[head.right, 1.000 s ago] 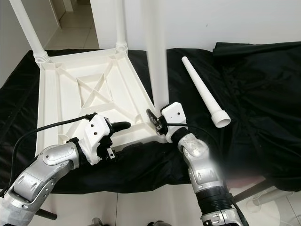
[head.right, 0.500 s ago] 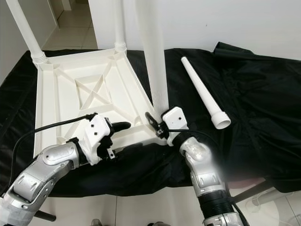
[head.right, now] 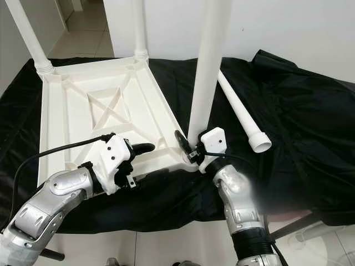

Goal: Building children table

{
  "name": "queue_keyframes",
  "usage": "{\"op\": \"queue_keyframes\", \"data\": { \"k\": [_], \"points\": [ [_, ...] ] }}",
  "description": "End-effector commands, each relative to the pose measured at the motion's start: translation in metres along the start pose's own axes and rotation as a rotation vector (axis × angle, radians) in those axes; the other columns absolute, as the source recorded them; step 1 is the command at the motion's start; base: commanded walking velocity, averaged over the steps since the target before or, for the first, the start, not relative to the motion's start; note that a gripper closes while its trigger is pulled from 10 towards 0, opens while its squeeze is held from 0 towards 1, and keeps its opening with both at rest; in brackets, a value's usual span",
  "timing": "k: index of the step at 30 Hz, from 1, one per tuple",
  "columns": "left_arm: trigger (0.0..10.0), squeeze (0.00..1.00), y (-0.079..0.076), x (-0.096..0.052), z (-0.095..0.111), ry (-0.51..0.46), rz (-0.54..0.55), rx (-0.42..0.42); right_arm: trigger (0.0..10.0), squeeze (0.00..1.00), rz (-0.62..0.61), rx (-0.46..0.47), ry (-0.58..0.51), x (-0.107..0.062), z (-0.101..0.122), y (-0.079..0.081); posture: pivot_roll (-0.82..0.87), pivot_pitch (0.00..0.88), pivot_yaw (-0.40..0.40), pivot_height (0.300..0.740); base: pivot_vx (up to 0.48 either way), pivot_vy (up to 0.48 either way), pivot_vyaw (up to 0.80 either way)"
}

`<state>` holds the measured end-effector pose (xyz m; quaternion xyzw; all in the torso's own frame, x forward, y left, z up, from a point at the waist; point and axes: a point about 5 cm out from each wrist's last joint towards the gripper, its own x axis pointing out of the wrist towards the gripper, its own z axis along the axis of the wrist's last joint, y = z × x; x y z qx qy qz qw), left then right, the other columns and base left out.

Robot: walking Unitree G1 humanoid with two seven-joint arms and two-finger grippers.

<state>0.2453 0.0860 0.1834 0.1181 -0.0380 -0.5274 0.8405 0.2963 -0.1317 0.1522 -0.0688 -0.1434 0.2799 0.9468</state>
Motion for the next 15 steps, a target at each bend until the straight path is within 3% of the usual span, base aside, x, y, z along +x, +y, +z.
{"op": "queue_keyframes", "data": {
  "k": [1, 6, 7, 15],
  "points": [
    [10.0, 0.00, -0.0002, -0.0029, -0.0013, 0.012, 0.004, -0.006, 10.0, 0.00, 0.036, 0.014, 0.116, -0.0096, -0.0252, 0.0117, -0.02, 0.139, -0.013, 0.740, 0.000, 0.000, 0.00],
    [10.0, 0.00, -0.0001, -0.0032, -0.0011, 0.012, 0.004, -0.004, 10.0, 0.00, 0.028, 0.064, 0.121, -0.0093, -0.0266, 0.0126, -0.02, 0.139, -0.013, 0.740, 0.000, 0.000, 0.00],
    [10.0, 0.00, -0.0002, -0.0033, -0.0011, 0.014, 0.004, -0.004, 10.0, 0.00, 0.013, 0.159, 0.106, -0.0085, -0.0254, 0.0116, -0.02, 0.141, -0.012, 0.740, 0.000, 0.000, 0.00],
    [10.0, 0.00, -0.0005, -0.0030, -0.0007, 0.016, 0.005, -0.004, 10.0, 0.00, 0.006, 0.229, 0.117, -0.0084, -0.0271, 0.0111, -0.02, 0.141, -0.013, 0.740, 0.000, 0.000, 0.00]
  ]
}}
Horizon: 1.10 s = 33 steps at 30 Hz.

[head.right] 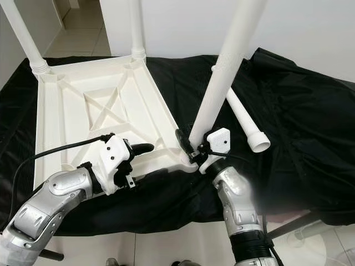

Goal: Building children table

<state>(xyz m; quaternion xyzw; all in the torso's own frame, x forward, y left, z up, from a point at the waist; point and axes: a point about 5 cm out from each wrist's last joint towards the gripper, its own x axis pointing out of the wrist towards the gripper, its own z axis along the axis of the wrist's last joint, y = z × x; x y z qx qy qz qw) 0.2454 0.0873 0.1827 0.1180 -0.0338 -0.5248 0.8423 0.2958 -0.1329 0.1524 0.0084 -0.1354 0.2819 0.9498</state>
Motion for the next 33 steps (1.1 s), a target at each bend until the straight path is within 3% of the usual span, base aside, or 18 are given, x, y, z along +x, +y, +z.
{"op": "queue_keyframes", "data": {
  "k": [1, 9, 21, 26, 33],
  "points": [
    [10.0, 0.00, -0.001, -0.002, 0.000, 0.008, 0.000, 0.001, 10.0, 0.00, 0.013, 0.076, 0.146, -0.008, -0.029, 0.007, -0.02, 0.141, -0.013, 0.740, 0.000, 0.000, 0.00],
    [10.0, 0.00, -0.001, -0.002, 0.000, 0.010, -0.003, 0.004, 10.0, 0.00, -0.019, -0.008, 0.307, 0.000, -0.034, -0.004, -0.02, 0.137, -0.012, 0.740, 0.000, 0.000, 0.00],
    [10.0, 0.00, 0.000, -0.001, 0.000, 0.010, -0.003, 0.009, 10.0, 0.00, 0.061, -0.078, 0.359, 0.007, -0.026, -0.005, -0.01, 0.131, -0.014, 0.740, 0.000, 0.000, 0.00],
    [10.0, 0.00, 0.000, -0.001, 0.000, 0.009, -0.003, 0.012, 10.0, 0.00, 0.141, -0.204, 0.365, 0.003, -0.028, 0.001, -0.01, 0.127, -0.016, 0.740, 0.000, 0.000, 0.00],
    [10.0, 0.00, 0.000, -0.002, 0.000, 0.011, -0.005, 0.014, 10.0, 0.00, 0.184, -0.257, 0.366, -0.003, -0.031, 0.007, -0.01, 0.123, -0.015, 0.740, 0.000, 0.000, 0.00]
  ]
}}
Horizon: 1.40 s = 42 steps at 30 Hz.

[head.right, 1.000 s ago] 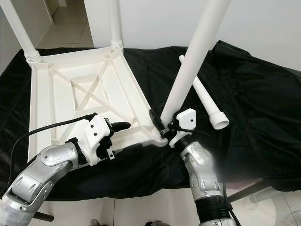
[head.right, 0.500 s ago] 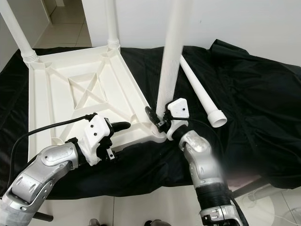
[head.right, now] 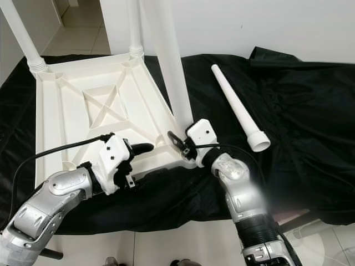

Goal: Building children table

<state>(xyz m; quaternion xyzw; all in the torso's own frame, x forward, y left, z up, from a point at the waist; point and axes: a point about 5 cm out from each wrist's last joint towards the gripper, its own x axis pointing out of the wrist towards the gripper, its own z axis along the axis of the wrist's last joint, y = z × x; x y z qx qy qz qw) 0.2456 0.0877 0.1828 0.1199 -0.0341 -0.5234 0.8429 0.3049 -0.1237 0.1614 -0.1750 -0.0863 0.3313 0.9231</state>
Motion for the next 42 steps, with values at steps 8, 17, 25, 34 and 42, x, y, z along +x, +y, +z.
{"op": "queue_keyframes", "data": {
  "k": [8, 17, 25, 34, 42],
  "points": [
    [10.0, 0.00, -0.001, -0.002, 0.000, 0.010, -0.009, 0.010, 10.0, 0.00, 0.065, 0.036, 0.162, -0.011, -0.035, 0.019, -0.01, 0.124, -0.012, 0.740, 0.000, 0.000, 0.00],
    [10.0, 0.00, -0.003, -0.003, 0.000, 0.021, -0.013, 0.017, 10.0, 0.00, -0.128, 0.370, 0.177, -0.013, -0.050, 0.011, -0.01, 0.139, -0.011, 0.740, 0.000, 0.000, 0.00],
    [10.0, 0.00, -0.003, -0.004, -0.001, 0.027, -0.012, 0.020, 10.0, 0.00, -0.137, 0.366, 0.198, -0.014, -0.055, 0.013, -0.01, 0.145, -0.012, 0.740, 0.000, 0.000, 0.00],
    [10.0, 0.00, -0.004, -0.005, -0.001, 0.031, -0.012, 0.022, 10.0, 0.00, -0.162, 0.373, 0.133, -0.020, -0.054, 0.019, -0.01, 0.146, -0.017, 0.740, 0.000, 0.000, 0.00],
    [10.0, 0.00, -0.004, -0.005, -0.001, 0.033, -0.011, 0.022, 10.0, 0.00, -0.201, 0.471, 0.070, -0.027, -0.057, 0.023, -0.01, 0.149, -0.013, 0.740, 0.000, 0.000, 0.00]
  ]
}}
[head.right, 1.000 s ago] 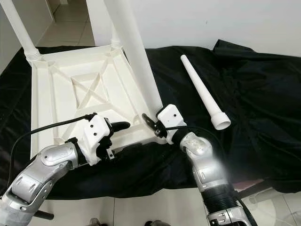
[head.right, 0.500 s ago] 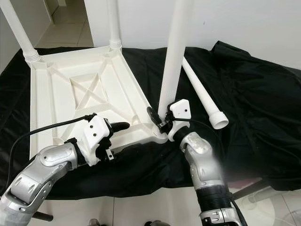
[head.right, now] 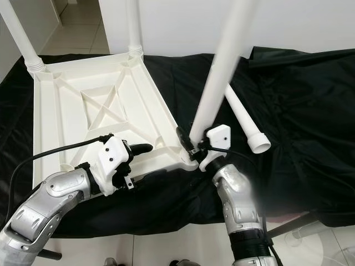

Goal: Building children table

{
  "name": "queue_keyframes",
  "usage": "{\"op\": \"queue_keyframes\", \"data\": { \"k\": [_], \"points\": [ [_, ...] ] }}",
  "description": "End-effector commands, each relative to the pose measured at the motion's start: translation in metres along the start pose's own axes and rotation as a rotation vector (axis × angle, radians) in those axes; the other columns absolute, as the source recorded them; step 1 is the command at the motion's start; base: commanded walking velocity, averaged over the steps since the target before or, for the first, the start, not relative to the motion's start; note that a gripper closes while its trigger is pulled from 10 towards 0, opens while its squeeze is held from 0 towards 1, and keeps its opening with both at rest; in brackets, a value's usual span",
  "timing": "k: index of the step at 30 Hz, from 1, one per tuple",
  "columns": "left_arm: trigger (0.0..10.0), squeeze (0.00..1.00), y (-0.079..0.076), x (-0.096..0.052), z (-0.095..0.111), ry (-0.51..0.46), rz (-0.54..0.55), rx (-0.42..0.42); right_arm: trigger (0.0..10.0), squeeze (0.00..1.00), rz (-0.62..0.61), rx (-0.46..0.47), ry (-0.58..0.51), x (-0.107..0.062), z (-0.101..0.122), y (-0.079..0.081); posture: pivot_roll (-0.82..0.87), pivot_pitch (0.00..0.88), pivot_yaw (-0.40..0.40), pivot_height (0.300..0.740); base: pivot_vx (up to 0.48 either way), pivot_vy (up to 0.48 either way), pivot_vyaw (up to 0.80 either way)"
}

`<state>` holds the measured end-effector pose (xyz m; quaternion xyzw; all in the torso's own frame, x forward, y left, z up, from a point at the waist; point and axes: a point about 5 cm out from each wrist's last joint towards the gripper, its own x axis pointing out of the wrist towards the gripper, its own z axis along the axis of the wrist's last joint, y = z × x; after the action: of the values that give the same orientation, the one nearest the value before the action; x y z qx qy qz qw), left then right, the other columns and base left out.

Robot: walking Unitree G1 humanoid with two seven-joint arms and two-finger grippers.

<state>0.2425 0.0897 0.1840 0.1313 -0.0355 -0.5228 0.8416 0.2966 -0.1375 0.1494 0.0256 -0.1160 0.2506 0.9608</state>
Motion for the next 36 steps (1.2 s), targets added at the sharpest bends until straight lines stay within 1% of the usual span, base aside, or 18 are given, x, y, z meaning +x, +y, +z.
{"op": "queue_keyframes", "data": {
  "k": [1, 6, 12, 14, 16, 18, 19, 20, 22, 24, 26, 27, 28, 31, 32, 33, 34, 36],
  "points": [
    [10.0, 0.00, -0.002, -0.002, -0.002, 0.024, -0.011, 0.002, 10.0, 0.00, -0.034, 0.086, 0.227, -0.020, -0.045, 0.003, -0.01, 0.149, -0.013, 0.740, 0.000, 0.000, 0.00],
    [10.0, 0.00, -0.002, -0.002, -0.003, 0.024, -0.013, 0.002, 10.0, 0.00, -0.030, 0.072, 0.230, -0.019, -0.044, 0.002, -0.01, 0.148, -0.013, 0.740, 0.000, 0.000, 0.00],
    [10.0, 0.00, 0.001, -0.008, -0.006, 0.049, -0.026, 0.000, 10.0, 0.00, 0.064, 0.023, 0.229, -0.012, -0.033, 0.005, -0.01, 0.147, -0.013, 0.740, 0.000, 0.000, 0.00],
    [10.0, 0.00, 0.005, -0.014, -0.004, 0.049, -0.028, -0.011, 10.0, 0.00, 0.163, 0.050, 0.146, -0.006, -0.010, 0.008, 0.00, 0.144, -0.016, 0.740, 0.000, 0.000, 0.00],
    [10.0, 0.00, 0.013, -0.022, -0.001, 0.040, -0.023, -0.025, 10.0, 0.00, 0.230, 0.078, 0.075, -0.004, 0.014, 0.005, 0.00, 0.142, -0.021, 0.740, 0.000, 0.000, 0.00],
    [10.0, 0.00, 0.016, -0.025, -0.001, 0.042, -0.023, -0.024, 10.0, 0.00, 0.249, 0.082, 0.058, -0.003, 0.021, 0.003, 0.00, 0.142, -0.021, 0.740, 0.000, 0.000, 0.00],
    [10.0, 0.57, 0.022, -0.029, -0.001, 0.051, -0.015, -0.019, 10.0, 0.00, 0.263, 0.079, 0.043, -0.003, 0.029, 0.000, 0.00, 0.139, -0.024, 0.740, 0.000, 0.000, 0.00],
    [10.0, 1.00, 0.027, -0.032, 0.000, 0.055, -0.008, -0.024, 10.0, 0.00, 0.269, 0.072, 0.029, -0.003, 0.036, -0.004, 0.00, 0.139, -0.026, 0.740, 0.000, 0.000, 0.00],
    [10.0, 1.00, 0.027, -0.032, 0.000, 0.055, -0.008, -0.024, 10.0, 0.00, 0.269, 0.072, 0.029, -0.003, 0.036, -0.004, 0.00, 0.139, -0.026, 0.740, 0.000, 0.000, 0.00],
    [10.0, 1.00, 0.042, -0.036, 0.006, 0.036, 0.022, -0.018, 10.0, 0.00, 0.272, 0.064, 0.009, -0.001, 0.047, -0.010, 0.00, 0.135, -0.030, 0.740, 0.000, 0.000, 0.00],
    [10.0, 1.00, 0.042, -0.036, 0.006, 0.036, 0.022, -0.018, 10.0, 0.00, 0.272, 0.064, 0.009, -0.001, 0.047, -0.010, 0.00, 0.135, -0.030, 0.740, 0.000, 0.000, 0.00],
    [10.0, 1.00, 0.047, -0.036, 0.011, 0.019, 0.035, -0.011, 10.0, 0.00, 0.274, 0.064, 0.002, 0.000, 0.050, -0.011, -0.01, 0.132, -0.032, 0.740, 0.000, 0.000, 0.00],
    [10.0, 0.65, 0.053, -0.034, 0.017, -0.010, 0.048, -0.006, 10.0, 0.00, 0.280, 0.054, 0.000, 0.000, 0.052, -0.013, -0.01, 0.128, -0.035, 0.740, 0.000, 0.000, 0.00],
    [10.0, 0.65, 0.057, -0.033, 0.022, -0.029, 0.054, -0.005, 10.0, 0.00, 0.285, 0.047, 0.001, 0.001, 0.053, -0.014, -0.01, 0.128, -0.035, 0.740, 0.000, 0.000, 0.00],
    [10.0, 0.00, 0.063, -0.029, 0.029, -0.060, 0.066, -0.014, 10.0, 0.00, 0.311, 0.014, 0.015, 0.001, 0.055, -0.013, -0.01, 0.122, -0.037, 0.740, 0.000, 0.000, 0.00],
    [10.0, 0.00, 0.068, -0.023, 0.036, -0.088, 0.075, -0.017, 10.0, 0.00, 0.335, -0.014, 0.029, 0.002, 0.055, -0.013, -0.02, 0.119, -0.039, 0.740, 0.000, 0.000, 0.00],
    [10.0, 0.00, 0.068, -0.023, 0.036, -0.088, 0.075, -0.017, 10.0, 0.00, 0.335, -0.014, 0.029, 0.002, 0.055, -0.013, -0.02, 0.119, -0.039, 0.740, 0.000, 0.000, 0.00],
    [10.0, 0.00, 0.074, -0.011, 0.050, -0.147, 0.070, -0.046, 10.0, 0.00, 0.382, -0.052, 0.061, 0.003, 0.058, -0.012, -0.02, 0.115, -0.040, 0.740, 0.000, 0.000, 0.00]
  ]
}}
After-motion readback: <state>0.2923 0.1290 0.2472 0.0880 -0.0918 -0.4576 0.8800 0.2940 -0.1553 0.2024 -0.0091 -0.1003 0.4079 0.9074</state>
